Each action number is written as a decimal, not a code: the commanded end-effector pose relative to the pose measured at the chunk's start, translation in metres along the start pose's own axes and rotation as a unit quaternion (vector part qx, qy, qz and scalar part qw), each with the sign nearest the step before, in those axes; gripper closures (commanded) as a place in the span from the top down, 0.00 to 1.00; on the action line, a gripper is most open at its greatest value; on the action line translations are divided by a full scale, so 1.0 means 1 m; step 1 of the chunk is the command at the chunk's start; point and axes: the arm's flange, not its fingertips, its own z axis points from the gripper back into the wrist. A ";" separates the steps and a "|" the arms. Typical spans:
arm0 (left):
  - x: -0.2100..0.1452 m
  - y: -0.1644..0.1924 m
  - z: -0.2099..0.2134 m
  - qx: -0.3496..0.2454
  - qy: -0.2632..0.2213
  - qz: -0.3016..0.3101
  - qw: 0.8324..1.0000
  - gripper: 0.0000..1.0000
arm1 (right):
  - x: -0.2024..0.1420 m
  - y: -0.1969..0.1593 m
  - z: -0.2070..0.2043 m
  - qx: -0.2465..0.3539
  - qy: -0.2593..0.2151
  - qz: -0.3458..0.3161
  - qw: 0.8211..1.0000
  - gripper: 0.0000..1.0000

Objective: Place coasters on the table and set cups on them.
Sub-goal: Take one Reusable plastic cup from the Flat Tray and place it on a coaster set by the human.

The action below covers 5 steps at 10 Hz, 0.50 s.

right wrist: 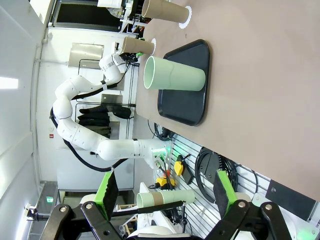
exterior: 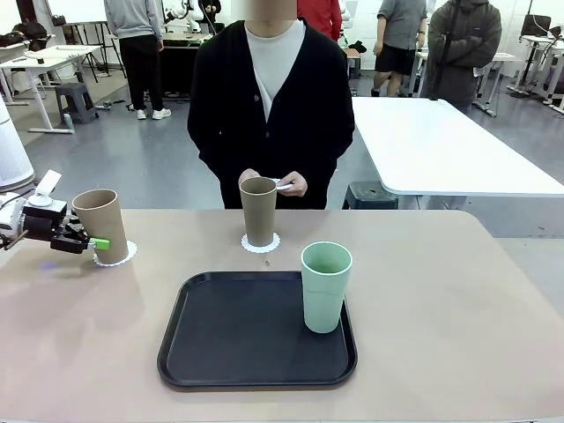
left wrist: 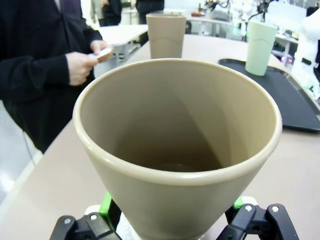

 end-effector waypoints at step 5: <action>0.001 0.003 0.010 -0.020 0.060 -0.009 0.998 1.00 | 0.002 0.000 0.000 0.013 -0.007 0.009 1.000 1.00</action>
